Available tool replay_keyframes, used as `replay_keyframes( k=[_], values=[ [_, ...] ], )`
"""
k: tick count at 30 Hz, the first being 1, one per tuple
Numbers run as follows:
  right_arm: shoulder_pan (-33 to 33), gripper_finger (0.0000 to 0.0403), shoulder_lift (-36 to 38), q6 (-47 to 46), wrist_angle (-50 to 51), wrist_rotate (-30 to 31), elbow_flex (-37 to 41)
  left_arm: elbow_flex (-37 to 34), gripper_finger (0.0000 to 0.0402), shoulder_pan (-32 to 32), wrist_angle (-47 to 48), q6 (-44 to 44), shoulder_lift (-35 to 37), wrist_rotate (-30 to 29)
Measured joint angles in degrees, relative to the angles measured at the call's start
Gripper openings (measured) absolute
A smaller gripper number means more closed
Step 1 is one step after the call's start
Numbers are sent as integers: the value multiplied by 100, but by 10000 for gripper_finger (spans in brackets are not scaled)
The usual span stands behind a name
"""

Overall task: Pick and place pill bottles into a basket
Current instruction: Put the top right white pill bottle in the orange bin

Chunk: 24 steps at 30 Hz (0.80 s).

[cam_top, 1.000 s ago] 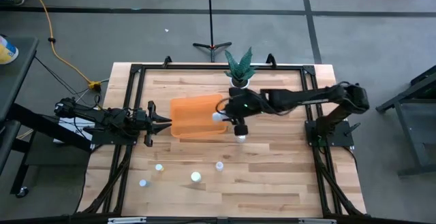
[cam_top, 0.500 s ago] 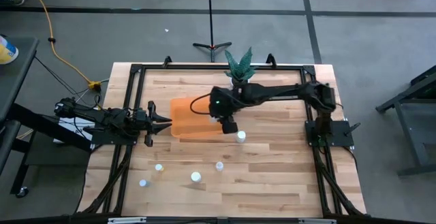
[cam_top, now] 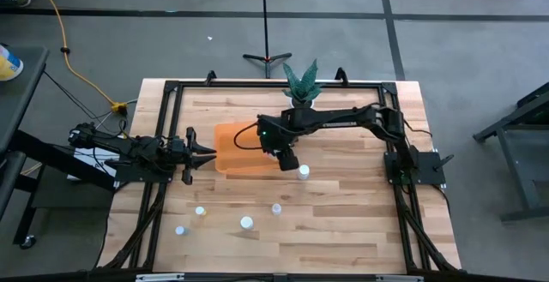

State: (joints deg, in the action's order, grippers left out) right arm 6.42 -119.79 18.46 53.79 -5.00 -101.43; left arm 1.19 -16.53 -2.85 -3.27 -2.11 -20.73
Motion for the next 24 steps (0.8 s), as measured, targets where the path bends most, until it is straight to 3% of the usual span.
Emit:
replay_keyframes(
  k=[10,18,24],
  values=[
    [-2,153,0,-39,-50,-237,0,0,108,2,-2,0,1,2],
    [-4,173,-132,-47,-108,-225,11,0,108,1,-3,0,0,4],
    [-7,158,-144,-47,-94,-223,11,0,108,2,0,-1,1,36]
  ],
)
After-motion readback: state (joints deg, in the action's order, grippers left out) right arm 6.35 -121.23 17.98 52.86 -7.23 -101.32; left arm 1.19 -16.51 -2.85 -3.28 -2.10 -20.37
